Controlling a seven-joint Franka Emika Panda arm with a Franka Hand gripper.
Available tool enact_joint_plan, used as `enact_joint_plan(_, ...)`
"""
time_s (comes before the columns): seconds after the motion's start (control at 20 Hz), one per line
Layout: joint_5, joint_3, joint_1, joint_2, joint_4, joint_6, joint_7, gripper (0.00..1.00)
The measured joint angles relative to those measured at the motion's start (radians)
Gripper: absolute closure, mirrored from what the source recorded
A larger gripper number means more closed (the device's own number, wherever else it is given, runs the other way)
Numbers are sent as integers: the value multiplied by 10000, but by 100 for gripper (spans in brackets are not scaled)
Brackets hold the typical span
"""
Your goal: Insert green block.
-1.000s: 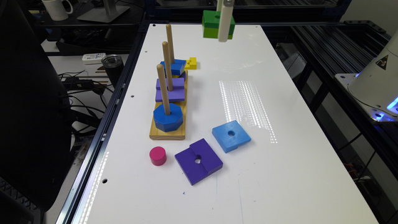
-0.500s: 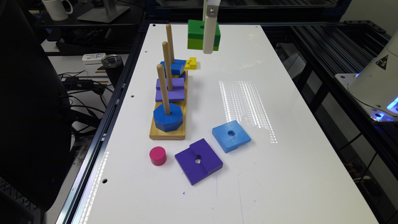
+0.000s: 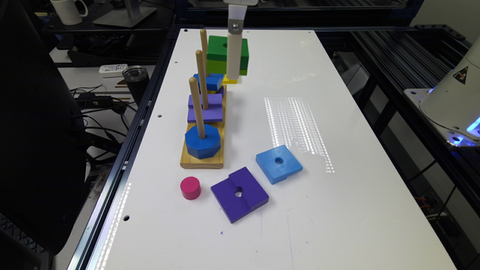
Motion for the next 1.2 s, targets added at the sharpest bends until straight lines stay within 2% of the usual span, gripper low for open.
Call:
enact_joint_plan(0.3,-93,177,5,348,390,-15,208,100)
enact_joint_plan(0.5,-150,247,10,491,555,-21,307,100)
enact_joint_plan(0.75,-165,290,9,559,621,-21,339,100)
enact_joint_plan(1.2,-166,298,9,559,628,-21,345,100)
